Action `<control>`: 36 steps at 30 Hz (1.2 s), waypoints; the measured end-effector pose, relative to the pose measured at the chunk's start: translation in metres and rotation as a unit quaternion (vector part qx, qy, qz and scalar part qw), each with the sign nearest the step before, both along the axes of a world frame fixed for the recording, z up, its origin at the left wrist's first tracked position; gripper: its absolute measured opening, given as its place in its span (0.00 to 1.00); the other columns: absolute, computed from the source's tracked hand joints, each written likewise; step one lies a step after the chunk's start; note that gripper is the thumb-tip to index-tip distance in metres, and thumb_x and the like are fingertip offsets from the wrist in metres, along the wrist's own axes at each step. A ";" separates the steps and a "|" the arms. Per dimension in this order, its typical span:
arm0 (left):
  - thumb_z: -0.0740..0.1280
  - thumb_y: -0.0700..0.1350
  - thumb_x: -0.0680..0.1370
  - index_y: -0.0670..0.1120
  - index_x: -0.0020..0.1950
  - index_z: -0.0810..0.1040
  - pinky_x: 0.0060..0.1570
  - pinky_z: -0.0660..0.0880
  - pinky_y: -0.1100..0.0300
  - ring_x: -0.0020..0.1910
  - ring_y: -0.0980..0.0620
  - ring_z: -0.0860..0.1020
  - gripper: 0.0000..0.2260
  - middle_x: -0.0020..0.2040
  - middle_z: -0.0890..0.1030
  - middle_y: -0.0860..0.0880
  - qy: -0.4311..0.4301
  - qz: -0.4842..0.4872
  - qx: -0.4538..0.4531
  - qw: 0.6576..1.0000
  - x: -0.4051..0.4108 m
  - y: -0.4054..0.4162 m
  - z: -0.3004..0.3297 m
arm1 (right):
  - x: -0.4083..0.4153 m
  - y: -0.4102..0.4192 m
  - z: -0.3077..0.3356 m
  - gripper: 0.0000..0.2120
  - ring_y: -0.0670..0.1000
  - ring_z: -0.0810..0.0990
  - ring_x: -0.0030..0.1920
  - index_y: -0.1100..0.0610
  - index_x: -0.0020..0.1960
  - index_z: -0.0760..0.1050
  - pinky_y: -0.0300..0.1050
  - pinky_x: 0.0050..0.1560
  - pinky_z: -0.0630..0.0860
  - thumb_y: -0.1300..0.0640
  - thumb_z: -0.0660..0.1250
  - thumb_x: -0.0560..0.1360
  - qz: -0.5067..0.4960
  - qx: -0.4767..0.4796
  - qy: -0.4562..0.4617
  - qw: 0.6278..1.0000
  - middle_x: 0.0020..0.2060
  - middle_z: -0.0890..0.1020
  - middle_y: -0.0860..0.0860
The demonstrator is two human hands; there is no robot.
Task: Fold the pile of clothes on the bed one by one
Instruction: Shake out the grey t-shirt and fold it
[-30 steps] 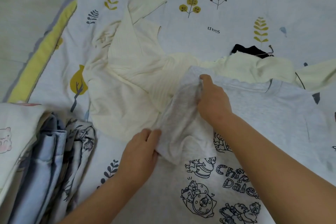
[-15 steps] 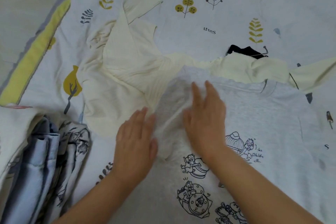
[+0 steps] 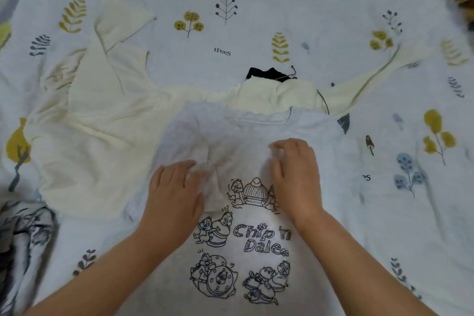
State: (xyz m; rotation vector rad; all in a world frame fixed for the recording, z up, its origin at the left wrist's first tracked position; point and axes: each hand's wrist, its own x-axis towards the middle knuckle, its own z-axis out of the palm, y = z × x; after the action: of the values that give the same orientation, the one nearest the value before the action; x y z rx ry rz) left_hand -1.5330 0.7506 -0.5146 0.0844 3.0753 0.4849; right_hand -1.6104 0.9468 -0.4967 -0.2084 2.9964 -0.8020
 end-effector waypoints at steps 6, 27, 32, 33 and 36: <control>0.74 0.36 0.65 0.39 0.54 0.79 0.56 0.71 0.39 0.54 0.37 0.78 0.18 0.56 0.79 0.38 0.003 -0.057 0.029 0.998 -0.034 0.072 0.012 | -0.015 0.117 -0.017 0.17 0.63 0.71 0.61 0.62 0.66 0.68 0.52 0.59 0.68 0.63 0.56 0.78 -0.309 0.014 -0.139 0.941 0.61 0.72 0.63; 0.68 0.49 0.74 0.38 0.58 0.76 0.51 0.76 0.54 0.48 0.46 0.81 0.18 0.52 0.81 0.40 -0.318 0.204 0.630 0.679 -0.108 0.191 0.035 | 0.032 0.094 0.024 0.08 0.47 0.73 0.46 0.57 0.46 0.76 0.32 0.44 0.66 0.66 0.65 0.69 0.073 -0.133 -0.067 0.986 0.43 0.78 0.46; 0.65 0.40 0.77 0.42 0.40 0.78 0.39 0.75 0.49 0.36 0.43 0.77 0.07 0.37 0.79 0.40 -0.221 0.168 0.446 0.851 -0.113 0.173 0.027 | 0.040 0.095 0.012 0.12 0.52 0.76 0.47 0.57 0.53 0.78 0.44 0.47 0.74 0.61 0.64 0.70 -0.020 -0.110 0.005 0.994 0.46 0.80 0.51; 0.63 0.41 0.78 0.40 0.39 0.77 0.37 0.76 0.49 0.35 0.44 0.75 0.09 0.36 0.77 0.40 -0.223 0.161 0.432 0.859 -0.113 0.168 0.026 | 0.038 0.096 0.007 0.14 0.53 0.74 0.52 0.57 0.57 0.75 0.46 0.51 0.74 0.60 0.65 0.71 -0.066 -0.089 -0.003 0.994 0.52 0.77 0.51; 0.59 0.41 0.80 0.36 0.45 0.76 0.36 0.81 0.46 0.37 0.41 0.80 0.10 0.40 0.79 0.36 -0.216 0.163 0.407 0.873 -0.112 0.158 0.026 | 0.033 0.098 -0.010 0.29 0.51 0.64 0.62 0.52 0.71 0.59 0.46 0.60 0.66 0.58 0.64 0.72 -0.125 -0.044 -0.140 0.981 0.63 0.65 0.49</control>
State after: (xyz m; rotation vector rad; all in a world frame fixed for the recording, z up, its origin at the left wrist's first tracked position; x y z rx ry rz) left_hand -1.6446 0.9090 -0.4884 -0.4641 2.2489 1.5333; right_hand -1.5776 1.0451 -0.5064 0.2642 2.7544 -0.8995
